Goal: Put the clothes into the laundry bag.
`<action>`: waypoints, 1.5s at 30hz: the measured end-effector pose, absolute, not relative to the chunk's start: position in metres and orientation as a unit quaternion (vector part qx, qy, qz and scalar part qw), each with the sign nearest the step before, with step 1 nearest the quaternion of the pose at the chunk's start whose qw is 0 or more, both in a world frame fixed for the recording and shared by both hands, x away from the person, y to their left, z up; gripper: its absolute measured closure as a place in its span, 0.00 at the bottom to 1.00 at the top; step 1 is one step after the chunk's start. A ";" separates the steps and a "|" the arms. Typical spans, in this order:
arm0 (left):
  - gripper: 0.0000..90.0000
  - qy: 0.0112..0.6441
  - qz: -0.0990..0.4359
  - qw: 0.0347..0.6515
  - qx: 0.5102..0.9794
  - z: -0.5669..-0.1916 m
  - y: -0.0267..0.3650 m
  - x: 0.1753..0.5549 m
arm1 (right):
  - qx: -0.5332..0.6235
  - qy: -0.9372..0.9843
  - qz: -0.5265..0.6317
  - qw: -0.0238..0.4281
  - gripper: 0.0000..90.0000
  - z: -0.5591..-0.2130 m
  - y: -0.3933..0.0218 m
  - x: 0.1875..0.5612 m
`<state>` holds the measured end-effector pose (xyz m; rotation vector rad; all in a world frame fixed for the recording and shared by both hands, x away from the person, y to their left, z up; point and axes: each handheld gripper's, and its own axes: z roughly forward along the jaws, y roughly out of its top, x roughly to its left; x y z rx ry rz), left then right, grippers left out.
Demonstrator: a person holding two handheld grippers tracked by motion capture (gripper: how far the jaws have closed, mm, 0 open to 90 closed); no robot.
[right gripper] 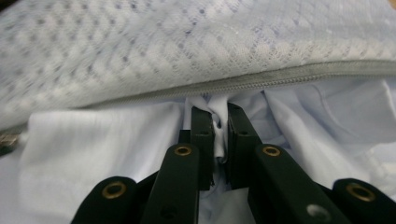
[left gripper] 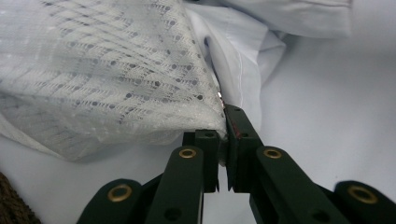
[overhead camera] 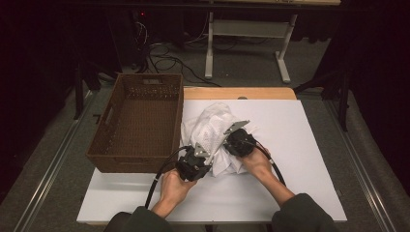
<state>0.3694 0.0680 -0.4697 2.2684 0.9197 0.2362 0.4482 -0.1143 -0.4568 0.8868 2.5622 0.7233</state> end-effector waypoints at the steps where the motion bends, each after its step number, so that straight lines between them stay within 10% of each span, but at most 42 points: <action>1: 0.94 0.354 0.089 0.330 0.871 -0.471 0.068 0.370 | 0.314 0.902 0.246 0.167 0.92 -0.461 -0.110 0.450; 8: 0.95 0.360 0.079 0.305 0.878 -0.475 0.073 0.365 | 0.307 0.899 0.275 0.145 0.65 -0.444 -0.132 0.428; 23: 0.95 0.385 0.089 0.273 0.877 -0.473 0.097 0.358 | 0.398 0.855 0.281 0.180 0.75 -0.427 -0.207 0.443; 40: 0.93 0.385 0.100 0.264 0.879 -0.482 0.090 0.365 | 0.447 0.852 0.247 0.116 0.55 -0.490 -0.174 0.504; 45: 0.93 0.381 0.100 0.266 0.880 -0.482 0.086 0.366 | 0.429 0.861 0.235 0.137 0.77 -0.493 -0.163 0.501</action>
